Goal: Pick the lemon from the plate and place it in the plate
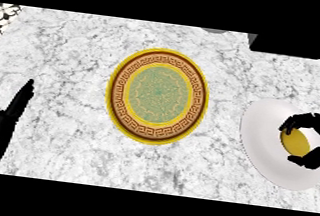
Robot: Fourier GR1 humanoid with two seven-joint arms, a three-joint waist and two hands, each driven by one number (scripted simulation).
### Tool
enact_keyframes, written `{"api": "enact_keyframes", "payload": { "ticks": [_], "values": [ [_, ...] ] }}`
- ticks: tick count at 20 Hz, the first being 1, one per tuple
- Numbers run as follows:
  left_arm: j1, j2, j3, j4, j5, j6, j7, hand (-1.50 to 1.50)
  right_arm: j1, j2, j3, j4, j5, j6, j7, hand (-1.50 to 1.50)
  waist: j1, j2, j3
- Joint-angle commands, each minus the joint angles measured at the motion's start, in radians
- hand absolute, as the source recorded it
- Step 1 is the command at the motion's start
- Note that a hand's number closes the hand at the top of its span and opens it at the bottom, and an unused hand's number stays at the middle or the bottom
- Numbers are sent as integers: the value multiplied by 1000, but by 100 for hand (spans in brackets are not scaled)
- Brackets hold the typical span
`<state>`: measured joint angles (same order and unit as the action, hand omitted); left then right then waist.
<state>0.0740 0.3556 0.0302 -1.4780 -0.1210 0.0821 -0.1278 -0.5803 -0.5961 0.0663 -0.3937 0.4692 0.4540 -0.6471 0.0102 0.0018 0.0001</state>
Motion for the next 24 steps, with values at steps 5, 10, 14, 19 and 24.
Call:
{"api": "enact_keyframes", "payload": {
  "ticks": [5,10,14,19,24],
  "values": [
    [47,26,37,4,9,-8,-10,0,65,-16,-18,0,85,-412,446,150,-49,-24,-11],
    [41,8,33,-8,4,8,19,0,111,91,10,-135,130,-632,645,150,-67,-29,-7],
    [75,6,23,-50,-9,14,30,0,119,99,14,-296,168,-776,792,150,-59,-31,-6],
    [94,11,57,-19,6,13,-15,0,200,68,57,-581,232,-840,901,150,-83,-34,-8],
    [113,14,59,-41,20,-3,-1,0,218,94,117,-901,292,-885,960,150,-85,-39,-6]
  ]
}}
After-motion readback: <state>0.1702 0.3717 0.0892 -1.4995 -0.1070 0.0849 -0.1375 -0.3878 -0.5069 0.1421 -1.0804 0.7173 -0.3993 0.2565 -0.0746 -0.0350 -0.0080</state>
